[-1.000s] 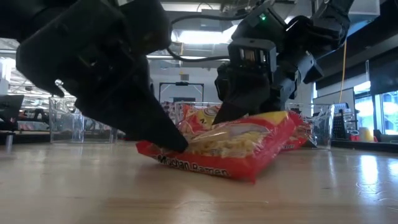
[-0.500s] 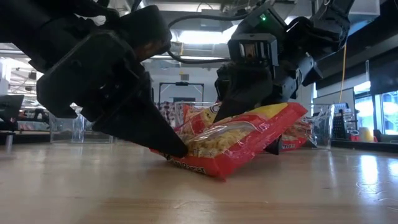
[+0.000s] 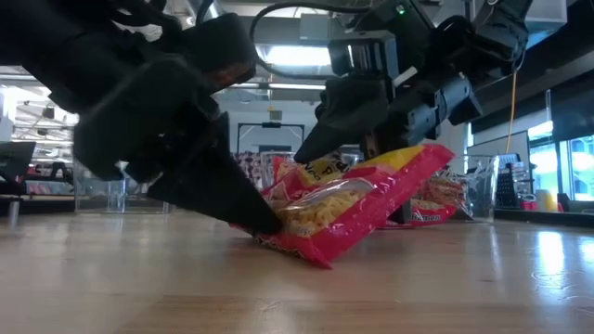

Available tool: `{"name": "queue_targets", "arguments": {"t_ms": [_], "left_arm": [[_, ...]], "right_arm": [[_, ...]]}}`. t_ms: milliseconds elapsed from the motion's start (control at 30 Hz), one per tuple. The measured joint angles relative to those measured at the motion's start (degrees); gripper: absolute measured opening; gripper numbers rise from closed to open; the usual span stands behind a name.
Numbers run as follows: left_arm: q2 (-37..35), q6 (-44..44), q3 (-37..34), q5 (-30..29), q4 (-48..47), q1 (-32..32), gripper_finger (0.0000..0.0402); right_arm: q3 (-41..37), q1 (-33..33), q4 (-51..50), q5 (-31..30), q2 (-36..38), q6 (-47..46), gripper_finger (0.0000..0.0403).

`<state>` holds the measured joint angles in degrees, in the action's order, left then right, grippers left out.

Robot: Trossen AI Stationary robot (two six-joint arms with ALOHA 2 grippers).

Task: Sort Maruchan noodles
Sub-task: Put the red noodle pack into the left transparent bin

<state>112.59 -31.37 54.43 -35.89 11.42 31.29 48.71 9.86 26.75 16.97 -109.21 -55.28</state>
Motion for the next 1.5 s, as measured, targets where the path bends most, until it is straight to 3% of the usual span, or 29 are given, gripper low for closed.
{"name": "queue_targets", "arguments": {"t_ms": [200,433,667,933,1100,1233,1367,1500], "left_arm": [[0.08,0.01,-0.02,0.25,2.09,-0.7,0.0165],[-1.8,0.0,-0.02,5.1,-0.21,-0.47,0.0165],[-11.69,-0.08,-0.02,8.46,-15.59,2.43,0.0165],[-23.95,-1.58,-0.95,8.96,-31.32,6.09,0.0165],[-30.93,-1.53,-8.86,9.98,-27.69,6.06,0.0165],[-39.26,0.53,-15.98,11.33,-19.08,2.94,0.0165],[-46.02,3.67,-19.67,8.34,-13.21,-0.65,0.0165],[-48.29,5.2,-20.04,4.56,-11.31,-3.47,0.0165]], "right_arm": [[0.0,1.11,-0.19,-2.4,0.0,1.11,0.0253],[0.0,1.08,0.24,-2.99,0.08,5.88,0.0133],[0.04,1.06,1.72,-4.53,0.09,11.86,0.0028],[3.05,0.93,2.9,-4.41,0.31,17.66,0.0039],[8.02,0.95,-3.18,-5.68,0.31,25.01,0.0029],[13.17,0.49,-12.73,-6.33,0.33,32.37,0.0025],[19.04,0.12,-23.11,-8.78,0.33,39.78,0.003],[23.25,0.16,-29.62,-13.28,0.33,45.59,0.0031]]}}
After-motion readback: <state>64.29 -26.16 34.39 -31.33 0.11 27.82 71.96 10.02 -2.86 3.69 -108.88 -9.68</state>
